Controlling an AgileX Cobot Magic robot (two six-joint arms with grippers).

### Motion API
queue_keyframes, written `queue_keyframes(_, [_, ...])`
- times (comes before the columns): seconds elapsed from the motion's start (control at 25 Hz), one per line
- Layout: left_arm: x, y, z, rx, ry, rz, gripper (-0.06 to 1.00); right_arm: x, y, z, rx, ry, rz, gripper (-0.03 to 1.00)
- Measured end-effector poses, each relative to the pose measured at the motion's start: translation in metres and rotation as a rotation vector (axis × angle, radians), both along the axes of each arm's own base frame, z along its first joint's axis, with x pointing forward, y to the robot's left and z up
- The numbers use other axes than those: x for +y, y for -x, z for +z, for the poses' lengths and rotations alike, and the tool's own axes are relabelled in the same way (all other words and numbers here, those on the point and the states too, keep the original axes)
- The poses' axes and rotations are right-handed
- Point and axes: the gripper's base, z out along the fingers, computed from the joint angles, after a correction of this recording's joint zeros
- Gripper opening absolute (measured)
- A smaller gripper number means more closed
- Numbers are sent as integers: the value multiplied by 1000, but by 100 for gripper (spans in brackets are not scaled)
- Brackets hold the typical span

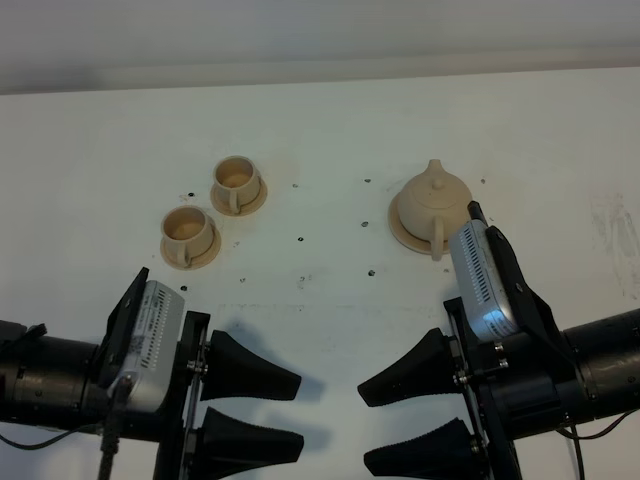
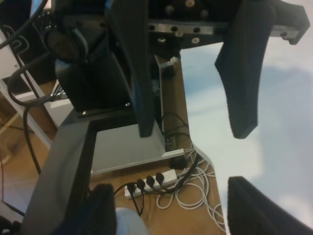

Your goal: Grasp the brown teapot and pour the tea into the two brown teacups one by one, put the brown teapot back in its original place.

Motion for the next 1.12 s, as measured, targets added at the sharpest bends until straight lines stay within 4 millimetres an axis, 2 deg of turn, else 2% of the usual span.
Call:
queue_keyframes(0.76, [1,-6,-2,23,-46,64,52,0,0,0,38,2,-12,52])
queue_keyframes(0.88, [0,-13,11,45,-39,119,52,0,0,0,48,3,-15,52])
queue_keyframes(1.0, [2,-18,36,61,-48,194,52,0,0,0,70,9,-24,52])
queue_keyframes(1.12, [8,-13,65,54,-113,243,52,-1,-2,-2,100,34,-64,52])
